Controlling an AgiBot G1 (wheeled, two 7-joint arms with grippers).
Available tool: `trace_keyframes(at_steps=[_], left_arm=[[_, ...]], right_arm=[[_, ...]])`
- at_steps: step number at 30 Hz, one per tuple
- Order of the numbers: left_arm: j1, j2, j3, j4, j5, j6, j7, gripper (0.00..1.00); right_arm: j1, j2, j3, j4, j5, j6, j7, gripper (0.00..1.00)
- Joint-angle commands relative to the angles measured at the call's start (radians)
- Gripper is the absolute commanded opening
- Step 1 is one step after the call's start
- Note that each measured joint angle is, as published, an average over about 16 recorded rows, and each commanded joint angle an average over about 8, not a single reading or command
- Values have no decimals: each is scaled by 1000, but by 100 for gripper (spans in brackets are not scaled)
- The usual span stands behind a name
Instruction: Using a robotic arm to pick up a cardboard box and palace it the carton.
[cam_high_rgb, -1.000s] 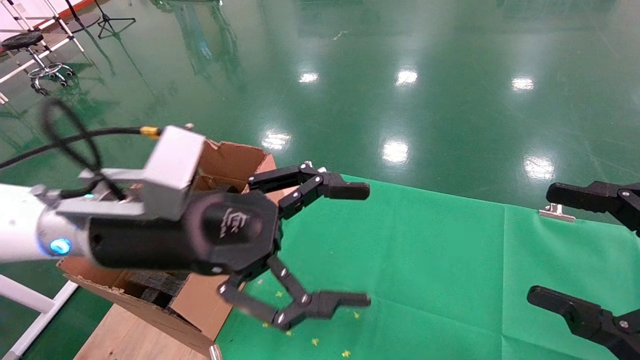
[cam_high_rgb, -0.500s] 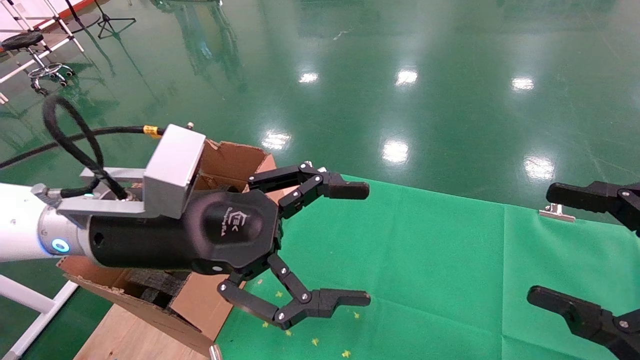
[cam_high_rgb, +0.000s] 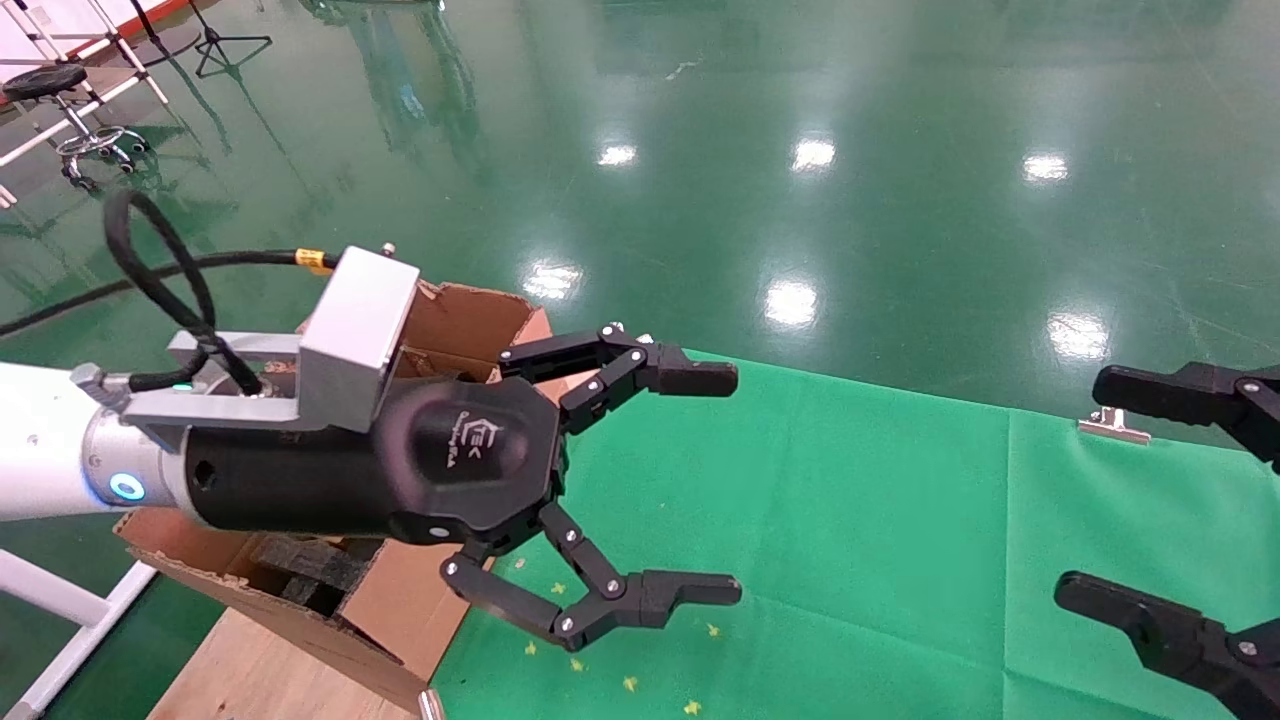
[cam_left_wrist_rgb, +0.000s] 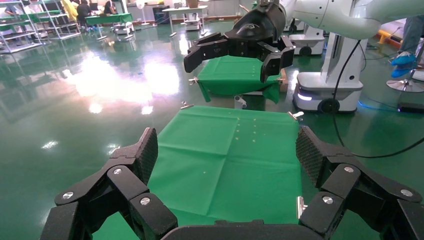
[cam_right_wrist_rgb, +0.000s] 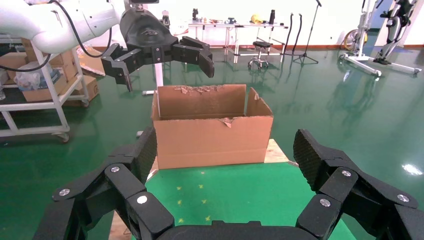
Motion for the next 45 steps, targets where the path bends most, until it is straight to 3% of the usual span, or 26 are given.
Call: trace_keyframes(at_steps=[1,45], left_arm=[[-1,0,1,1,1,0,0,100],[-5,1,5,4,4,-2,-2,100]], right_arm=[[0,0,0,0,0,0,0,100],[0,0,0,0,0,0,0,100]])
